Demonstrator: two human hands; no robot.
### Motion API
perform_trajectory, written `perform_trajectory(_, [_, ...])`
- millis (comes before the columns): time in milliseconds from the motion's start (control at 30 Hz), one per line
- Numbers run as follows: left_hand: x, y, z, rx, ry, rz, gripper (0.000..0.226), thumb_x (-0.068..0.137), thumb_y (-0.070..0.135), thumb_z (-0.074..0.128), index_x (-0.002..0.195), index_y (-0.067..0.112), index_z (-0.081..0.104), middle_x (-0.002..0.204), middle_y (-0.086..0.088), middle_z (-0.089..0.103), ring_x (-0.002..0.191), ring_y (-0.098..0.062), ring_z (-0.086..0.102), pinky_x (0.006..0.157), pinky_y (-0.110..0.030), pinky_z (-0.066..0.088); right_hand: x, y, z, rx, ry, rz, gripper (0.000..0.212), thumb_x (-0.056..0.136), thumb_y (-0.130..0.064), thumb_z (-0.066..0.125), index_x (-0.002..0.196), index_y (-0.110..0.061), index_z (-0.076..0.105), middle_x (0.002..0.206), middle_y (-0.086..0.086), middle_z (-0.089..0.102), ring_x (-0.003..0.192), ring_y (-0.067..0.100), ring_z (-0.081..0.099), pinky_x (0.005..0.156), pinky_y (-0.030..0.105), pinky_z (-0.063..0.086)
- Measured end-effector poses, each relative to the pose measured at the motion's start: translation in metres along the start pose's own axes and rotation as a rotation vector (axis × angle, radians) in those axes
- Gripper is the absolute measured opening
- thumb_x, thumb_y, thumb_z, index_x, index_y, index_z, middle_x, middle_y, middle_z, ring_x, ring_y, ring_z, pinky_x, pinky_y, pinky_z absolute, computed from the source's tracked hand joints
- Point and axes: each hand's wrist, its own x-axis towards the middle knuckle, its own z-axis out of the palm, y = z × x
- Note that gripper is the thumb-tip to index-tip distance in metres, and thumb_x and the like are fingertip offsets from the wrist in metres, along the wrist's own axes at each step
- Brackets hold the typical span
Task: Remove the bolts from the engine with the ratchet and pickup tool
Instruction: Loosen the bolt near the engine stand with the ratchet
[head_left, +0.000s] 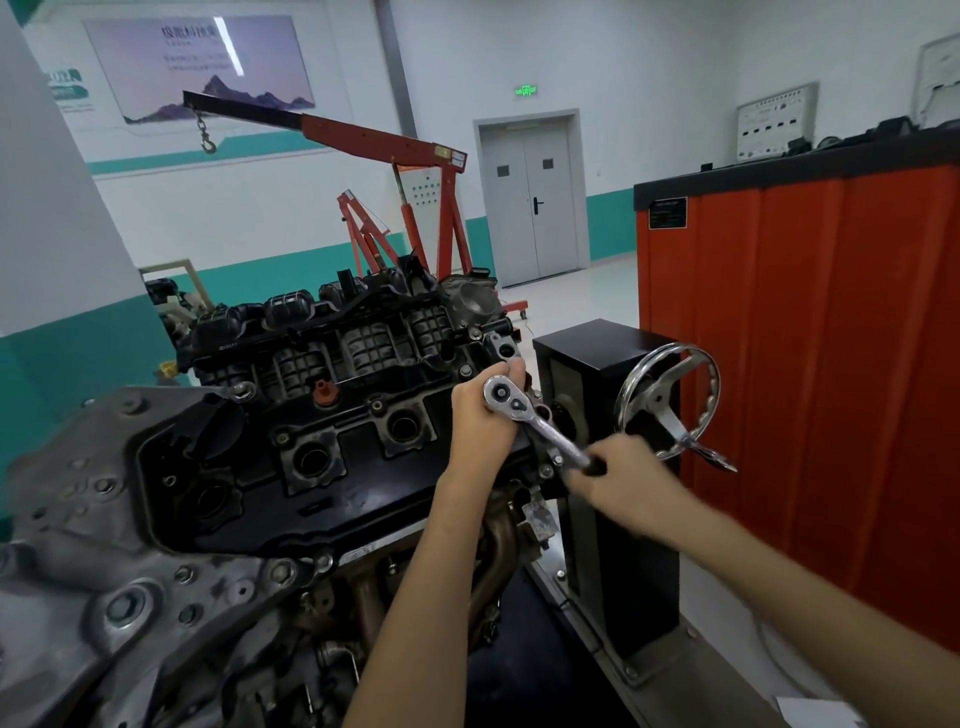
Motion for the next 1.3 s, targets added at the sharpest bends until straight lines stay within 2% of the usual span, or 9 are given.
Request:
perform_trajectory(200, [0.000,0.002,0.007,-0.008,-0.005,0.019,0.059,0.096,0.007,0.057,0.051,0.031,0.027,0.041,0.015,0.029,0.043,0.000,0.027,0.048,-0.008,0.024,-0.035,-0.029,0.063,0.764,-0.305,0.058,0.020,0.087,-0.011,0.056,0.068,-0.008,0.054,0.052,0.007,0.052,0.044,0.020,0.049,0.047,0.030,0.045])
perform_trajectory(333, [0.003,0.000,-0.007,0.086,-0.114,0.001,0.057,0.095,0.009,0.060,0.052,0.023,0.026,0.041,0.012,0.030,0.044,-0.003,0.027,0.048,-0.013,0.024,-0.018,-0.010,0.025,0.293,-0.224,0.024,0.032,0.088,-0.010,0.055,0.057,-0.011,0.046,0.037,-0.002,0.047,0.032,0.013,0.045,0.039,0.025,0.039])
perform_trajectory(467, [0.009,0.006,-0.017,0.182,-0.265,-0.003,0.053,0.094,0.012,0.061,0.050,0.019,0.033,0.044,0.011,0.032,0.046,-0.005,0.028,0.050,-0.016,0.025,0.021,-0.001,-0.040,-0.404,0.070,-0.085,0.017,0.087,-0.028,0.059,0.076,-0.016,0.060,0.069,0.003,0.057,0.063,0.019,0.058,0.057,0.026,0.044])
perform_trajectory(567, [0.006,0.010,-0.013,0.139,-0.212,-0.016,0.050,0.096,0.011,0.059,0.050,0.017,0.039,0.046,0.011,0.032,0.045,-0.004,0.027,0.049,-0.013,0.025,0.033,-0.004,-0.057,-0.586,0.175,-0.151,0.018,0.084,-0.034,0.060,0.082,-0.017,0.066,0.074,0.004,0.058,0.069,0.021,0.056,0.062,0.027,0.042])
perform_trajectory(700, [0.002,0.005,-0.003,0.008,0.003,-0.076,0.058,0.096,0.009,0.056,0.049,0.029,0.029,0.043,0.012,0.029,0.045,-0.004,0.025,0.048,-0.019,0.025,-0.001,-0.003,0.002,-0.066,-0.012,-0.015,0.017,0.087,-0.022,0.061,0.071,-0.017,0.057,0.060,0.000,0.056,0.048,0.013,0.054,0.045,0.026,0.045])
perform_trajectory(867, [0.000,0.005,0.005,-0.036,-0.030,-0.035,0.061,0.088,-0.009,0.052,0.050,0.031,0.027,0.048,0.014,0.025,0.050,-0.003,0.021,0.051,-0.018,0.021,-0.031,-0.020,0.064,0.581,-0.189,-0.010,0.018,0.085,-0.013,0.057,0.067,-0.013,0.051,0.050,0.006,0.053,0.043,0.020,0.051,0.047,0.033,0.046])
perform_trajectory(1033, [0.007,0.000,-0.012,0.095,-0.147,-0.038,0.058,0.093,0.007,0.060,0.050,0.027,0.027,0.043,0.013,0.029,0.046,-0.003,0.026,0.049,-0.017,0.025,0.003,0.001,0.010,-0.059,-0.041,-0.032,0.015,0.087,-0.020,0.060,0.074,-0.013,0.059,0.062,0.000,0.055,0.048,0.009,0.052,0.042,0.019,0.041])
perform_trajectory(1167, [0.008,0.004,-0.012,0.205,-0.232,0.024,0.054,0.093,0.008,0.061,0.051,0.020,0.030,0.042,0.011,0.030,0.046,-0.005,0.027,0.051,-0.017,0.025,0.031,0.001,-0.051,-0.600,0.151,-0.161,0.014,0.087,-0.032,0.057,0.084,-0.019,0.061,0.071,-0.002,0.052,0.069,0.019,0.057,0.062,0.025,0.041])
perform_trajectory(1300, [0.002,0.004,-0.002,0.075,-0.048,-0.018,0.055,0.094,0.000,0.055,0.051,0.022,0.028,0.042,0.013,0.030,0.045,-0.003,0.026,0.047,-0.014,0.022,0.022,0.003,-0.039,-0.479,0.142,-0.133,0.014,0.086,-0.031,0.058,0.077,-0.021,0.059,0.071,-0.001,0.054,0.066,0.018,0.059,0.060,0.027,0.046])
